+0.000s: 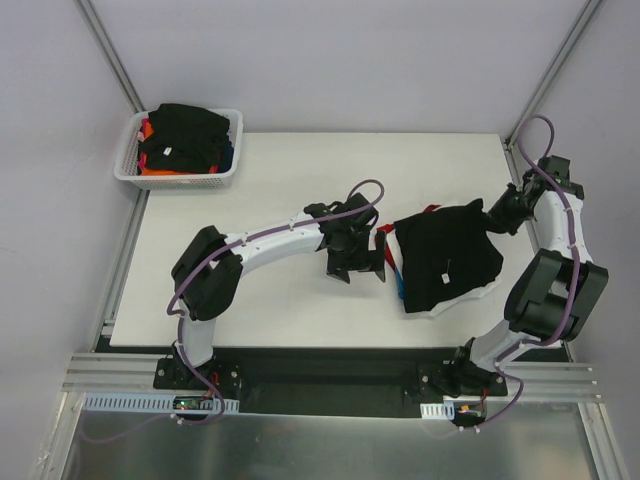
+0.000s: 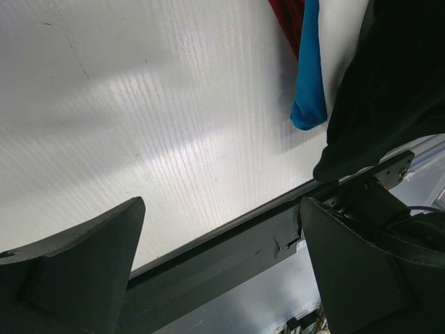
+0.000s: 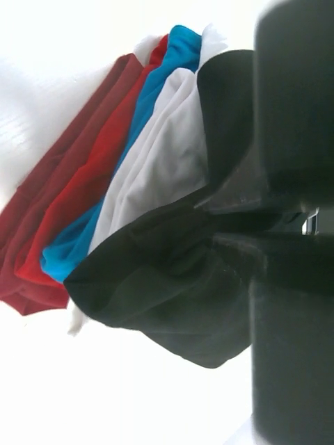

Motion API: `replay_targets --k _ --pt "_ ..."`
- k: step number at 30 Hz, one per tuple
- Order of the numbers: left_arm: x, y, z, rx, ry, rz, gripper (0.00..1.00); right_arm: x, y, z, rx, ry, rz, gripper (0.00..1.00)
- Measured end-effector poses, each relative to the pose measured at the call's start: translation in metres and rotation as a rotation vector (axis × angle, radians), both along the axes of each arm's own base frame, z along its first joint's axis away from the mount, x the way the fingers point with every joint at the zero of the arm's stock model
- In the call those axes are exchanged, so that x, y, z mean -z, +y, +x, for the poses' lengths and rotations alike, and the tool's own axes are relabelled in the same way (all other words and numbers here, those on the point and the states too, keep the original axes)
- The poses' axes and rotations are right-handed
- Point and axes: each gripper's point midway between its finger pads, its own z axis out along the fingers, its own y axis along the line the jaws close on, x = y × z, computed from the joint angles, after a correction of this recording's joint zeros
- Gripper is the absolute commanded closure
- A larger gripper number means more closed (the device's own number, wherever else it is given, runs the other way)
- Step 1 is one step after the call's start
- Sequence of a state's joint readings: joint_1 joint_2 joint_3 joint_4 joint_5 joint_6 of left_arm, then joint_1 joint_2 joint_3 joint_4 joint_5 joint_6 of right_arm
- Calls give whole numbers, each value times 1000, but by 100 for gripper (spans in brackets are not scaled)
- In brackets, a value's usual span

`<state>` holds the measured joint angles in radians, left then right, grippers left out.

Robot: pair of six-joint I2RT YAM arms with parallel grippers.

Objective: Fold and stack the t-shirts

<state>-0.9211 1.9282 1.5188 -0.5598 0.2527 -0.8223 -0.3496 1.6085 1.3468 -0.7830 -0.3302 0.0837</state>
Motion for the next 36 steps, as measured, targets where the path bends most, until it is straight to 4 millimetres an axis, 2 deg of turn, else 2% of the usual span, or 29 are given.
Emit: replay_targets --k 3,10,12,14,16,19,22,26,36 --pt "0 0 0 0 0 0 5 6 -1 2 6 13 5 49" --pt "3 -3 1 3 7 2 5 7 -4 1 11 5 -24 50" --pt "3 -3 2 4 6 3 5 -5 -1 -3 11 -23 -36 56" --pt "1 -4 2 5 3 0 5 -26 6 -6 -5 -82 -54 61" --pt "-2 -6 4 7 -3 -6 5 -47 19 -10 -39 -143 -65 70" --pt "-6 -8 5 13 -11 -13 6 -63 41 -17 -97 -194 -63 74" --pt "-8 -8 6 22 -18 -13 6 -56 59 -32 -143 -182 -47 72" --pt "-7 -6 5 25 -16 -7 5 -40 67 -50 -154 -119 -31 70" --pt "-1 -1 1 26 -3 11 6 -39 52 -72 -126 -61 -126 68"
